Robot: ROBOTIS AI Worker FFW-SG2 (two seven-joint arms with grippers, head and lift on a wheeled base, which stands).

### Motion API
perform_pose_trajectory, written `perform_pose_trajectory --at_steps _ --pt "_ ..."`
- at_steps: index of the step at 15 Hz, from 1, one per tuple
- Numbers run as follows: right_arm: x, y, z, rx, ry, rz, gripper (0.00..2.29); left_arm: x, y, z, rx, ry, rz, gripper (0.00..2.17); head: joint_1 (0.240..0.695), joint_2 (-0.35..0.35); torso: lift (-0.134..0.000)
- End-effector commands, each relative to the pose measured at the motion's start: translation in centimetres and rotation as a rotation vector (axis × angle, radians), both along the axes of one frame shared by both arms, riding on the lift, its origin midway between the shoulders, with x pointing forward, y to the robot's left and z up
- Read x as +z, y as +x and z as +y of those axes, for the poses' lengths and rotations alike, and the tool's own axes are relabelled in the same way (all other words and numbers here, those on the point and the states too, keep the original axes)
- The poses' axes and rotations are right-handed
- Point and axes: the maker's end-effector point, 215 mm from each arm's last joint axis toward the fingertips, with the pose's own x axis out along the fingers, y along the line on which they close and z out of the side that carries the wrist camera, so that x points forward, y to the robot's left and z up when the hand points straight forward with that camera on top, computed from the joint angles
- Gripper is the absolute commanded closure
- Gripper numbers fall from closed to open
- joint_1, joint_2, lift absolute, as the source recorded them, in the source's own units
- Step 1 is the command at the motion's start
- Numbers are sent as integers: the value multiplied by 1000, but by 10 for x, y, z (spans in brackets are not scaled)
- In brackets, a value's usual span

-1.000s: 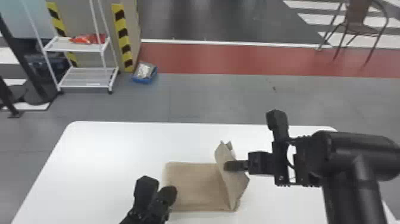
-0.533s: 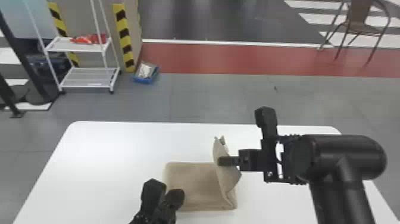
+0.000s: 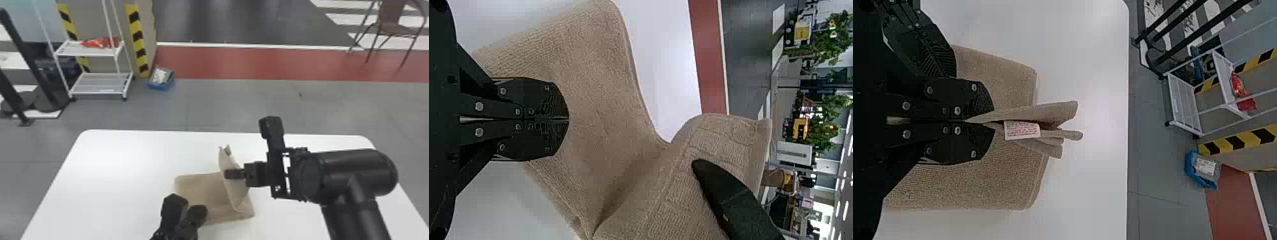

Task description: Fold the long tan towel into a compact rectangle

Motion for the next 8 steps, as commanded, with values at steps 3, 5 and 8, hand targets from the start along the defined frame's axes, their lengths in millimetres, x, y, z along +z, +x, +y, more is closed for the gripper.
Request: perform_pose_trajectory --at_steps 3,5,8 --pt "0 0 30 38 33 -74 1193 -2 -5 -11 -23 1 2 1882 695 -26 0" --pt "-1 -9 41 56 44 -74 1193 -6 -9 -19 -37 4 9 1882 695 -12 0" --pt "-2 -23 54 78 41 -78 1193 -8 -12 -23 -43 8 6 1882 695 -6 0"
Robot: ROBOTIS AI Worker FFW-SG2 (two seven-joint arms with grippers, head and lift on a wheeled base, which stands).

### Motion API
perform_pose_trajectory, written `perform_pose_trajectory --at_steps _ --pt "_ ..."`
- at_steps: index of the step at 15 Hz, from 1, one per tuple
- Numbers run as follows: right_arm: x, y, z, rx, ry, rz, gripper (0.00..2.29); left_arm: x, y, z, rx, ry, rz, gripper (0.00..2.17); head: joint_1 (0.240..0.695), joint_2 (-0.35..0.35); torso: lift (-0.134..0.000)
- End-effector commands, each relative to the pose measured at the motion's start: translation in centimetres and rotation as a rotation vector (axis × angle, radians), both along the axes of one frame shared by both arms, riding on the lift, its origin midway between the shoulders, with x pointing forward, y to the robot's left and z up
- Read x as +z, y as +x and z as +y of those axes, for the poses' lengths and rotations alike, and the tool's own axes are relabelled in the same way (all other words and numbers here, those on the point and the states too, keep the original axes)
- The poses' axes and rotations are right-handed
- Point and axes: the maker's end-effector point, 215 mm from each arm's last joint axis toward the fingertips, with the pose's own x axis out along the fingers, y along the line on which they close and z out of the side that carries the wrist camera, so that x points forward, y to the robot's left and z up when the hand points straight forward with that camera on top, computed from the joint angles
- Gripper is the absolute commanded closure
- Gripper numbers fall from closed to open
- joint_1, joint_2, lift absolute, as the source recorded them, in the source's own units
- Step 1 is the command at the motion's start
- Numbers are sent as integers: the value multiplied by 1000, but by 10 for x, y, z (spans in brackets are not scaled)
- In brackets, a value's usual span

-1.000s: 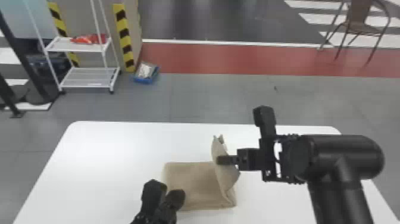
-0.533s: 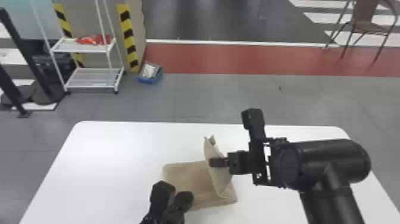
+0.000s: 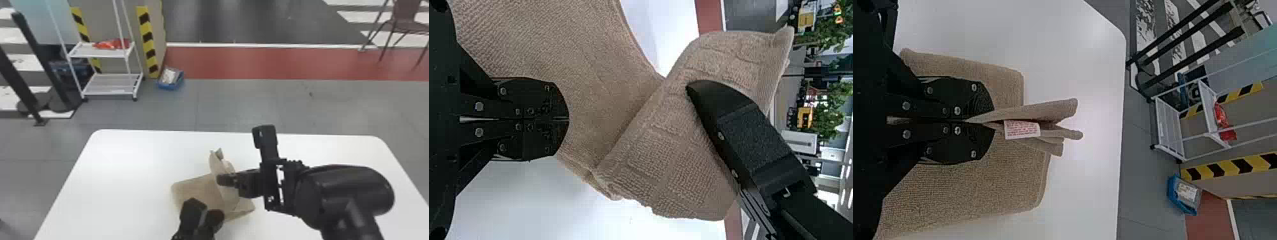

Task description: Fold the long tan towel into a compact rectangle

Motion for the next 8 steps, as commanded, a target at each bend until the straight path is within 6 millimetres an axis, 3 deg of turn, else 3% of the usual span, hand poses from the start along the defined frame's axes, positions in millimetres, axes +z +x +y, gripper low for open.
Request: perform_pose_trajectory --at_steps 1,6,8 --pt "0 -10 8 15 -2 -5 1193 -1 -1 -2 -4 2 0 1882 695 -3 0" --pt "3 -3 -20 -43 -21 -17 1193 35 11 21 52 -30 -69 1882 695 3 0" --pt "6 -3 -32 -68 -12 -15 1193 33 27 37 71 -7 -63 1882 695 3 0"
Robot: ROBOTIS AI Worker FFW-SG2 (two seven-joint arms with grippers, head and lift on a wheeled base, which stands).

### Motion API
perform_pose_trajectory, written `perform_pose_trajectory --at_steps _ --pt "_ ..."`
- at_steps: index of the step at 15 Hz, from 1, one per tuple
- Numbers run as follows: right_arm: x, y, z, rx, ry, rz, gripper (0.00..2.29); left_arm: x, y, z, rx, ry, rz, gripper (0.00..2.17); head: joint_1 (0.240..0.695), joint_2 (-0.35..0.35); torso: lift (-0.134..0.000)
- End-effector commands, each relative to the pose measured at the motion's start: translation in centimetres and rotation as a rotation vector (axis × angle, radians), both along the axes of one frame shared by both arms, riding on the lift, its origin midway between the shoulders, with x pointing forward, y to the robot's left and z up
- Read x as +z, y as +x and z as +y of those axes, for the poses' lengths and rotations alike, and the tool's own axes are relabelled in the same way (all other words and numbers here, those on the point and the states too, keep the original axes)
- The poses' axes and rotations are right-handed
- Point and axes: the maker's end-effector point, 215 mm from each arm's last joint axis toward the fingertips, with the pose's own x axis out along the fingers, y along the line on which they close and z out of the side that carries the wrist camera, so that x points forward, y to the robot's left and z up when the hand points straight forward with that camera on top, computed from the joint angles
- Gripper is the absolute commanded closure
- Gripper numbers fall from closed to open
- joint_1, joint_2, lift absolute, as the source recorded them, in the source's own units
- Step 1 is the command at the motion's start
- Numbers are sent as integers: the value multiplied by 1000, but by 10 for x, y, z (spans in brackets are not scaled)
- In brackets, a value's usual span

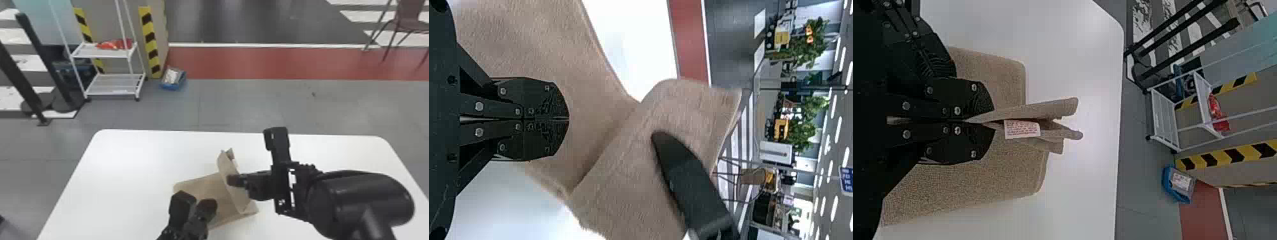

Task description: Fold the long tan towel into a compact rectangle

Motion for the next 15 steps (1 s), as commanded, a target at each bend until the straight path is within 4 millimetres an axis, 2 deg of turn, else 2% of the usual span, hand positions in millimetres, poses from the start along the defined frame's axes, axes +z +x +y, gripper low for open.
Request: perform_pose_trajectory --at_steps 1,4,7,12,13,15 --pt "4 -4 -8 -16 14 6 1193 -8 19 12 10 38 11 1882 695 4 0" --pt "11 -12 -9 -10 24 18 1193 -41 19 13 -5 104 51 1882 695 10 0" --pt "17 -14 -9 -5 39 15 1190 -56 14 7 -23 146 67 1882 695 10 0" --pt "29 -10 8 23 73 -26 1193 -64 3 -10 -53 160 83 1882 695 3 0" --pt "27 -10 10 27 66 -23 1190 -63 2 -14 -61 159 82 1882 695 3 0" --pt "9 -10 13 32 31 -6 1190 -62 1 -16 -63 158 79 1882 695 2 0"
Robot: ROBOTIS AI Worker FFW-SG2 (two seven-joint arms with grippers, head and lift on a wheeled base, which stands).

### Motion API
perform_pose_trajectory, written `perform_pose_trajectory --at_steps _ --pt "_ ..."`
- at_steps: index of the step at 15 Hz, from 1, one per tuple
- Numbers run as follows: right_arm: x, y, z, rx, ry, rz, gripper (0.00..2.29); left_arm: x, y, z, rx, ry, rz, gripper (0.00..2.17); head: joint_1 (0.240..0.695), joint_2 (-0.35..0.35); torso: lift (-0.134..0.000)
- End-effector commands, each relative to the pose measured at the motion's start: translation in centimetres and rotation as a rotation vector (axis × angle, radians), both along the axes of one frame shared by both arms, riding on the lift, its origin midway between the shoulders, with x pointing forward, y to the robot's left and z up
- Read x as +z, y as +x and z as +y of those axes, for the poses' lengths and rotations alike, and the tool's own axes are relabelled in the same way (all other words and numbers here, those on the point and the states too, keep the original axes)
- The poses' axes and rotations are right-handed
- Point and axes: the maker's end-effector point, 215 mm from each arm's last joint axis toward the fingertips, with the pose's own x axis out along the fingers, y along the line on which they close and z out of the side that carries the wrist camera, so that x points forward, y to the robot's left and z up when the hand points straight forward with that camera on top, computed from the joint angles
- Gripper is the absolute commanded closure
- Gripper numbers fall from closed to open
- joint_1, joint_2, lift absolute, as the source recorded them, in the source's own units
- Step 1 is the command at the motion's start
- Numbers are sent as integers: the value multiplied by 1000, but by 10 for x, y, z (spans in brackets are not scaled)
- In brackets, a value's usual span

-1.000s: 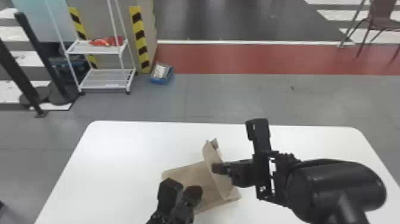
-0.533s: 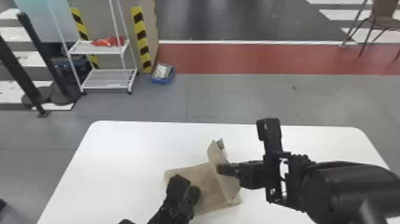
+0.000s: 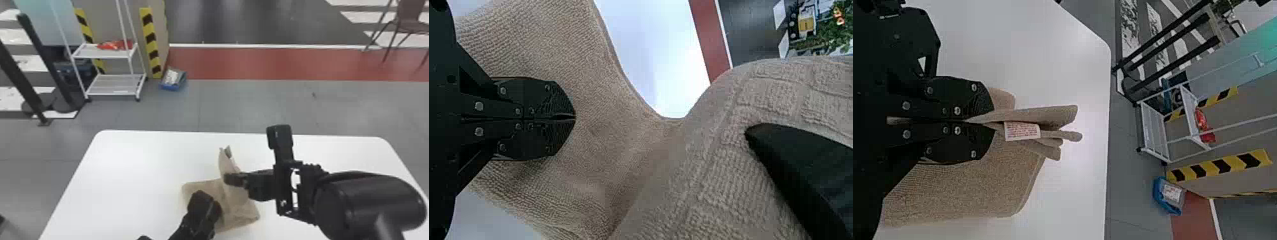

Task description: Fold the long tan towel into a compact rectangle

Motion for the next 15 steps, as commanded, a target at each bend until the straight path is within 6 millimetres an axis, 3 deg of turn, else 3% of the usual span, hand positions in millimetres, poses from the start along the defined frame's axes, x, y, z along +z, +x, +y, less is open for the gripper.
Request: perform_pose_trajectory --at_steps 1,6,12,14,15 --pt "-16 2 5 8 -23 9 1190 1 -2 -3 -3 -5 1 1882 695 0 0" --pt "-41 -1 12 31 -99 26 1190 2 -1 0 1 -9 -3 1882 695 9 0" --pt "-58 -5 24 67 -130 39 1146 4 -3 -3 2 -16 -4 1882 695 18 0" --pt "-59 -4 31 75 -130 23 724 5 -3 -4 0 -18 -8 1882 695 25 0" --pt "-60 -3 36 77 -131 5 262 4 -3 -3 1 -18 -7 1882 695 27 0"
